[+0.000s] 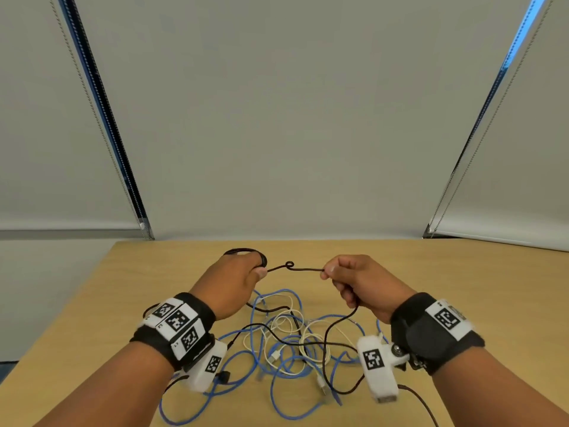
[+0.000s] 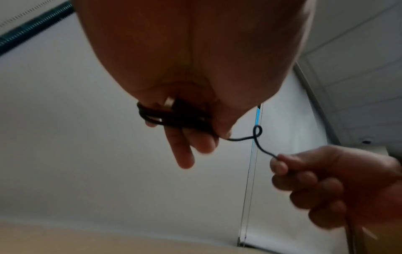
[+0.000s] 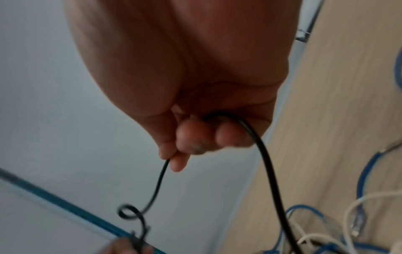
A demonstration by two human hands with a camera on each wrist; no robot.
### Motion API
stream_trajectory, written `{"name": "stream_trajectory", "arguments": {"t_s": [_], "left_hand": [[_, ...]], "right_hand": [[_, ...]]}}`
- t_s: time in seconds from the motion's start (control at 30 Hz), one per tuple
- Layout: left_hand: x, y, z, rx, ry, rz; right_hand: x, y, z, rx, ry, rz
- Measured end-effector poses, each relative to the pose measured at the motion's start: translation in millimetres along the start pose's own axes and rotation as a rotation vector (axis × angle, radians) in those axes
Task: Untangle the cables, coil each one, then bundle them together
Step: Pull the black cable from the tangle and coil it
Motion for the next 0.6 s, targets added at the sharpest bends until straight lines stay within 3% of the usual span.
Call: {"name": "stream_trajectory", "arguments": {"t_s": [0.17,0.27,0.4,0.5,0.6], "left_hand": [[-4,29,-4,-0.038,0.117,-0.214],[-12,40,0,-0.072,0.165,-0.161],[-17,25,2,-0.063,0.185,0.147],[-21,5,-3,-0.054,0.125,0.270],[-21,-4,-10,-0.096,0.067,0.215]], "right_hand": [[-36,-6,-2,0.040,-0.202,-0.241],[-53,-12,-2,0.061,-0.293,-0.086],[-48,-12,-4,0.008,-0.419,0.237],[-28,-10,3,-0.005,-0.305,0.305],[-7,2,15,-0.070,0.013,0.245]]}}
Point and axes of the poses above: each hand's wrist, its own z-axis towards the middle knuckle, its own x-axis out of the back of the hand, y = z × x, the point moved 2 cm from there along z, towards the middle knuckle, and after that the axes turned 6 degrees about x, right-handed, at the moved point
